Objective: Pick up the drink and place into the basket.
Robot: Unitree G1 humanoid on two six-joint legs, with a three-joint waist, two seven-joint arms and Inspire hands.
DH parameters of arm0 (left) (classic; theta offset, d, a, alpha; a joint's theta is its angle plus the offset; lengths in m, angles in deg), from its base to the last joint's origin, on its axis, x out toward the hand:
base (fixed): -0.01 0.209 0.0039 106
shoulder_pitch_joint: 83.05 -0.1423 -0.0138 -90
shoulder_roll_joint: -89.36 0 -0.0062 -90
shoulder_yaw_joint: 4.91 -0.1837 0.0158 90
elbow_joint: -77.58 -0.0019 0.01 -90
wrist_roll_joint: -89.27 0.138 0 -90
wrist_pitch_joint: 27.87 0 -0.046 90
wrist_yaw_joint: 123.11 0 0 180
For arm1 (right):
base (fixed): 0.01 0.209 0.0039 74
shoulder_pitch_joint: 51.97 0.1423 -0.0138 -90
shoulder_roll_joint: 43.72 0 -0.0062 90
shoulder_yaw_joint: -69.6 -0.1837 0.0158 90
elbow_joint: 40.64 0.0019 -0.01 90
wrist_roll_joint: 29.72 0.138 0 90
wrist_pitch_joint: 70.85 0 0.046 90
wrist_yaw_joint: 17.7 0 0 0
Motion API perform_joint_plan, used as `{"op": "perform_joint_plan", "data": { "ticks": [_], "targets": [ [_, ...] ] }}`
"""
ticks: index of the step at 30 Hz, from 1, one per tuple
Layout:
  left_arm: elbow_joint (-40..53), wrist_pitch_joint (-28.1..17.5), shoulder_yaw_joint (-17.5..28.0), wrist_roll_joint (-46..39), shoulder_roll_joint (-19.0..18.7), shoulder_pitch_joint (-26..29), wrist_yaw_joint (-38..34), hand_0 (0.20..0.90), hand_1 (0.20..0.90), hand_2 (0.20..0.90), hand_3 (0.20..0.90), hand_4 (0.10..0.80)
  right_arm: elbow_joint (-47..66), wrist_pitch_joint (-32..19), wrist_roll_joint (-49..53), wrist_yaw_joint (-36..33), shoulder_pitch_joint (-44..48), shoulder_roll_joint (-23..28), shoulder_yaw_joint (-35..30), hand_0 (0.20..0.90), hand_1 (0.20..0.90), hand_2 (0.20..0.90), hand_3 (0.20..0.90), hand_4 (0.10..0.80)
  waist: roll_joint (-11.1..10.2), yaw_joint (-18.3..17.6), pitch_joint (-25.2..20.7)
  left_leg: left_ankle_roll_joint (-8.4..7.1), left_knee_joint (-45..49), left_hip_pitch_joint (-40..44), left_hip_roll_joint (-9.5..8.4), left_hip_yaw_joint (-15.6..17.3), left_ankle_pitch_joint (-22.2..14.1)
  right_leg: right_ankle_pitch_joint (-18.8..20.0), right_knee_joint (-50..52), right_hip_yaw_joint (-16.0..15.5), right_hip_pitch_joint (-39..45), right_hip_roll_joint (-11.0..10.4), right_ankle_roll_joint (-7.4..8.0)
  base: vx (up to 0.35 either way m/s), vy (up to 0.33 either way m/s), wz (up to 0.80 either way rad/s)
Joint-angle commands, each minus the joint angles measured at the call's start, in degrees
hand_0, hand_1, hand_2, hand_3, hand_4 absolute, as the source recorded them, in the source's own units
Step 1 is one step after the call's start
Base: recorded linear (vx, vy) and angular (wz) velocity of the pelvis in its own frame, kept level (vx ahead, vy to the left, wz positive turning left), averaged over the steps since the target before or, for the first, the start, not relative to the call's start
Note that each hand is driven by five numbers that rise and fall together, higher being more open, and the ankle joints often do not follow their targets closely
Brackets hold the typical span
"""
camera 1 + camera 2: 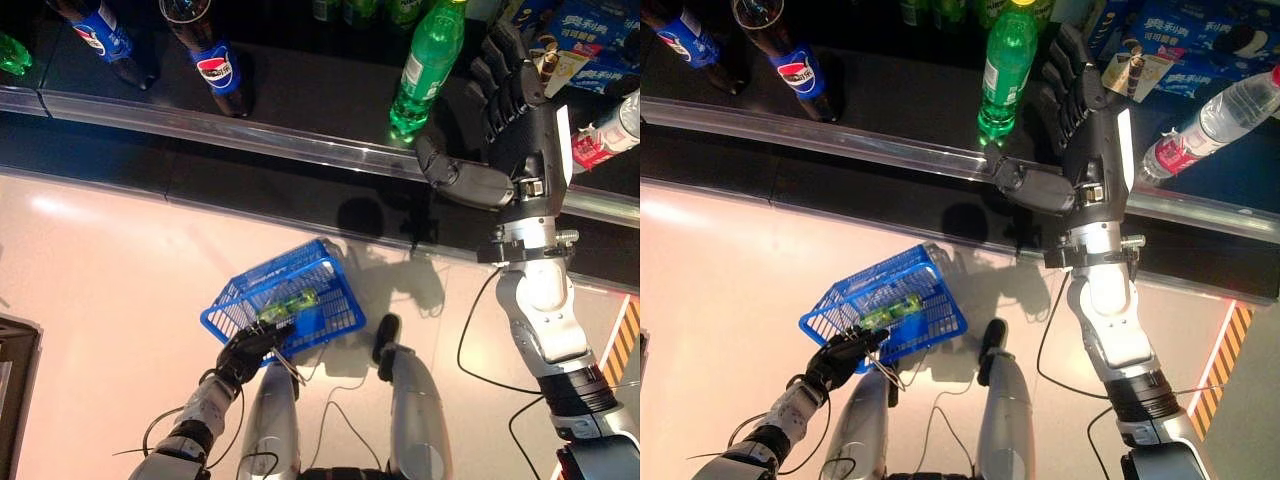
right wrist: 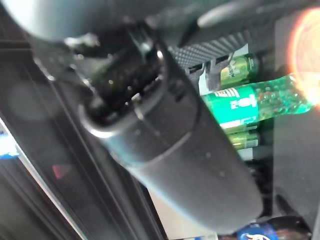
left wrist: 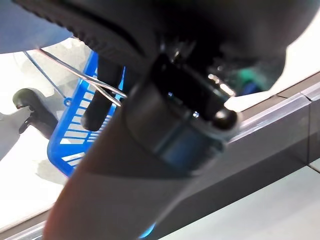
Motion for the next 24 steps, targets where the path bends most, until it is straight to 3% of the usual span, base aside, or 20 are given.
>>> {"op": "perform_joint_plan", "data": {
  "ticks": [1,24],
  "targets": [
    [4.30,0.82,-1.83,1.37,-3.21,-7.19,2.54,0.300,0.300,0.300,0.200,0.100,3.55,-2.47,2.68,-0.95,7.24,-0.25,-5.11,0.900,0.900,0.900,0.900,0.800,-0.64,0.94,-0.70,3.51,0.52,-2.53,0.85,-0.80,5.30,-1.21,-3.43,1.30,7.65,-3.91,5.18,0.000,0.000,0.00],
    [5.23,3.38,-5.13,3.57,-4.60,-5.69,2.75,0.300,0.300,0.300,0.200,0.100,-21.08,8.13,4.08,-4.89,24.07,5.34,-0.70,0.900,0.900,0.900,0.900,0.800,0.49,4.30,-0.70,3.90,0.36,-1.96,0.06,-1.87,5.30,-1.15,-4.11,-0.18,9.19,-4.40,4.73,0.005,-0.004,0.03]
  ]
}}
